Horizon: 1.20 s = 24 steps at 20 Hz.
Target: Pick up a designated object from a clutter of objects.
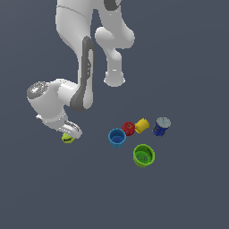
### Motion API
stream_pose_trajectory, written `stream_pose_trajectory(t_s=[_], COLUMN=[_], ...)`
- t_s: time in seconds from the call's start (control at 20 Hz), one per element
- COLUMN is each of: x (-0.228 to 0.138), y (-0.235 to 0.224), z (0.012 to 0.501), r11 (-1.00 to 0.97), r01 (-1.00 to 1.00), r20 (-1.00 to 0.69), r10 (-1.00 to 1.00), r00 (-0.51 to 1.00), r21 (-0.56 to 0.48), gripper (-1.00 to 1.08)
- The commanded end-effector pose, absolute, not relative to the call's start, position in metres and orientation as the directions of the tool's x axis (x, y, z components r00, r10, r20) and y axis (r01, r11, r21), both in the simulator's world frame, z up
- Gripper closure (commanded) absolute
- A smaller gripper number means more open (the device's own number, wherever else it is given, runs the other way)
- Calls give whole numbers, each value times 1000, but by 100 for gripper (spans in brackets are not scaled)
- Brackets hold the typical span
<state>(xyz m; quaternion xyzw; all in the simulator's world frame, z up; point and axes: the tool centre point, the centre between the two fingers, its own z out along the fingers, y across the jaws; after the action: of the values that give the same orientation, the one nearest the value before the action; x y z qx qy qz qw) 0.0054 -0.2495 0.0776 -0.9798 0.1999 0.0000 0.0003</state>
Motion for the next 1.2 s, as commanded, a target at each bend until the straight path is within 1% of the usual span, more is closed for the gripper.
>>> stream_pose_trajectory(t_s=[0.0,0.2,0.45,0.5,1.15], x=[4,4,5,5,5], y=[-250,-250,-251,-251,-248], z=[65,48,41,41,44], r11=[-920,-919,-919,-919,-919], r01=[-392,-393,-393,-393,-393], r20=[-1,0,0,0,0], r10=[-392,-393,-393,-393,-393], r00=[920,919,919,919,919], r21=[0,0,0,0,0], gripper=[-92,-92,-92,108,108])
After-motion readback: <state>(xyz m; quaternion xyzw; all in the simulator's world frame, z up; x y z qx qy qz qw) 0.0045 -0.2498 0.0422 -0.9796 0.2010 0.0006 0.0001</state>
